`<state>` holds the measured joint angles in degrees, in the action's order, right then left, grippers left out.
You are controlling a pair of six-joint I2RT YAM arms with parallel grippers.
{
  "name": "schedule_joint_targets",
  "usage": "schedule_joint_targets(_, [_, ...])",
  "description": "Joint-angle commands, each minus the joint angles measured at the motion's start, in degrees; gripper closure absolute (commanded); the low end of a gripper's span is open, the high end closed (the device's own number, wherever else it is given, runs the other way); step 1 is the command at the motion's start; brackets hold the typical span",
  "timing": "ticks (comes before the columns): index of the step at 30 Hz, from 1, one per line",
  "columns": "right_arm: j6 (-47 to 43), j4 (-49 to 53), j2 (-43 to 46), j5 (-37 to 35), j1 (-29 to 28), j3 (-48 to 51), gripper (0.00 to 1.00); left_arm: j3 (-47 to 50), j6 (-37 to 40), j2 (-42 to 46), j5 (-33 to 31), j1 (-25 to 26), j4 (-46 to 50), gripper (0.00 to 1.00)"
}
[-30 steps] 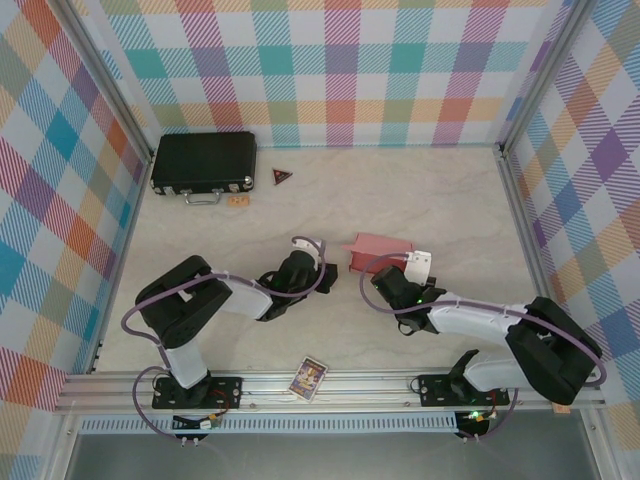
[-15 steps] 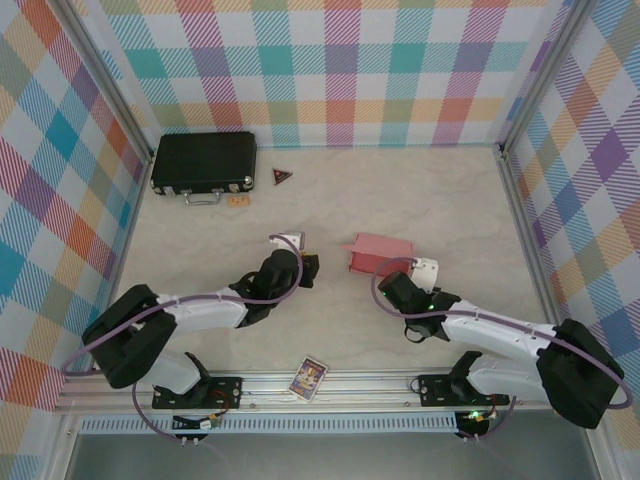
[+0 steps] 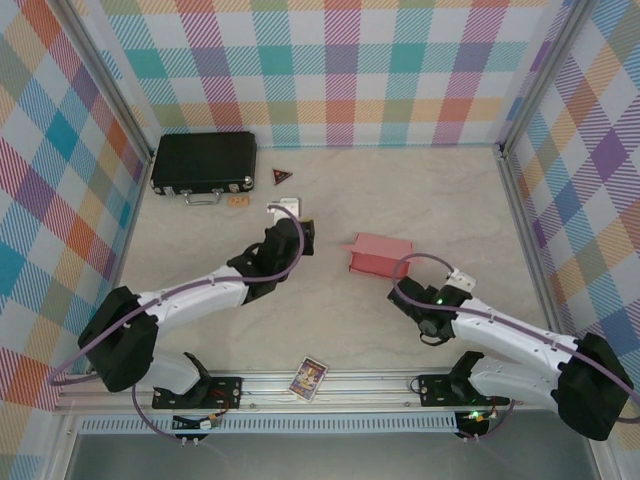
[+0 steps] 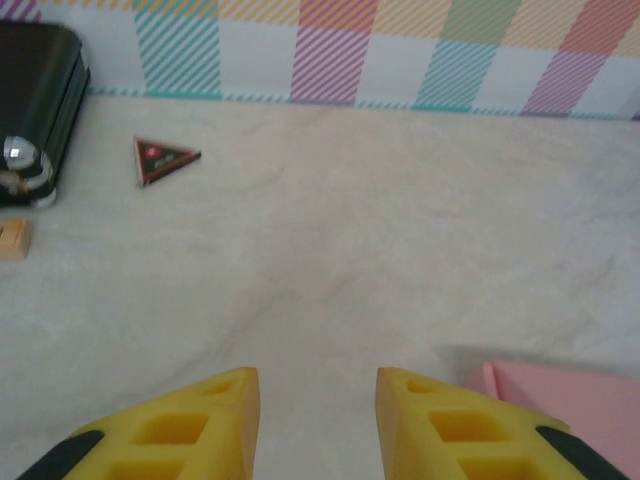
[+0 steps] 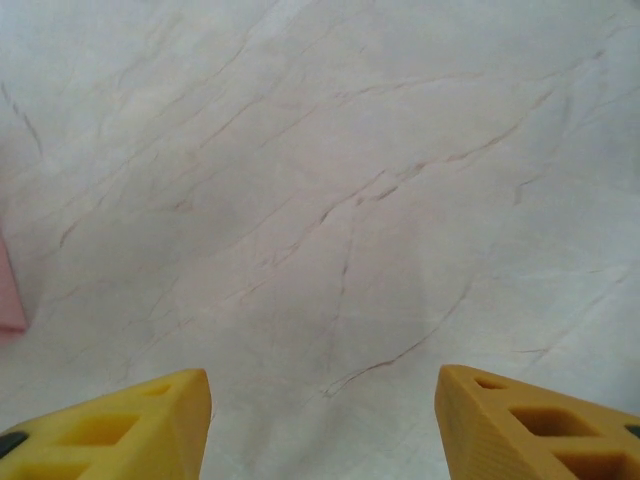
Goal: Fold the paper box
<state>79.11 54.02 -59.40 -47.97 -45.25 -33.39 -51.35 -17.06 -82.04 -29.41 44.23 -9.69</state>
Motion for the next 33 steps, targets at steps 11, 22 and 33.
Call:
schedule_joint_targets(11, [-44.9,-21.5,1.9,21.2,28.4,-10.0,0.36,-23.5,-0.3,-18.6,28.0,-2.8,11.1,0.44])
schedule_joint_targets(22, [-54.0,-26.4,-7.1,44.2,29.7,-14.8,0.36,-24.7,-1.2,-24.5,38.8,-2.7,15.9,0.44])
schedule_joint_targets(33, [-50.8,-31.6,-12.1,46.2,29.6,-6.2,0.38,-20.5,-3.6,-28.9,40.4,-2.7,14.6,0.53])
